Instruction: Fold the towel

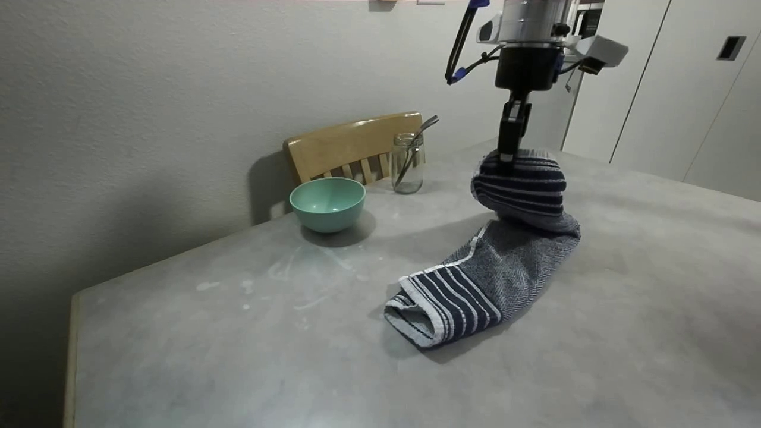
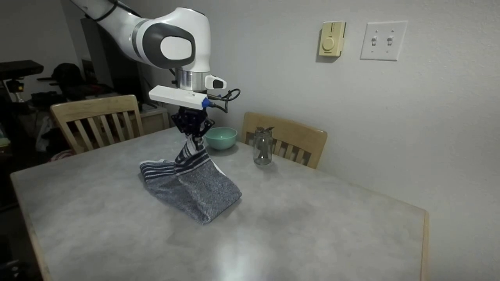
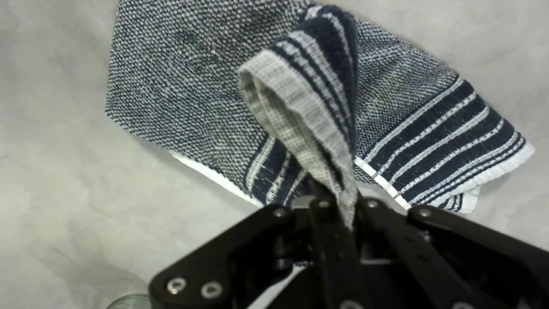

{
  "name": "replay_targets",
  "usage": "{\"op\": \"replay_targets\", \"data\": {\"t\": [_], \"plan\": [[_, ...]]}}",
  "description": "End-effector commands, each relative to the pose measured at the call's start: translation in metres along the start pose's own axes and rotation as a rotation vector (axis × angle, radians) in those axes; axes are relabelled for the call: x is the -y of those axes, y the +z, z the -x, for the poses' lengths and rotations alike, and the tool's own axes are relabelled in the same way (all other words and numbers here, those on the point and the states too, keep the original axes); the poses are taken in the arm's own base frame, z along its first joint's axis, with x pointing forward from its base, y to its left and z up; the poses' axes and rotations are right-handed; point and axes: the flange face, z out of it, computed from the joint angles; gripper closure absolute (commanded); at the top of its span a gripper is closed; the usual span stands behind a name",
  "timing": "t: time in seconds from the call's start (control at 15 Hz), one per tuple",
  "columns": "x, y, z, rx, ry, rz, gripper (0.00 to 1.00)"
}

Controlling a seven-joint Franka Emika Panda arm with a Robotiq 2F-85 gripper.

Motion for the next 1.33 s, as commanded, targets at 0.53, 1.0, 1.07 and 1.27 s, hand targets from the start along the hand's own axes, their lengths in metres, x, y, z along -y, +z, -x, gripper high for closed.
{"op": "replay_targets", "data": {"t": [0.53, 1.0, 1.07, 1.27], "plan": [[0.0, 0.0, 0.0, 0.001, 0.0, 0.0, 0.9], [0.024, -0.004, -0.014, 0.011, -0.034, 0.048, 0.9], [0.023, -0.004, -0.013, 0.011, -0.033, 0.049, 0.9], [0.021, -0.004, -0.012, 0.011, -0.028, 0.051, 0.9]]}}
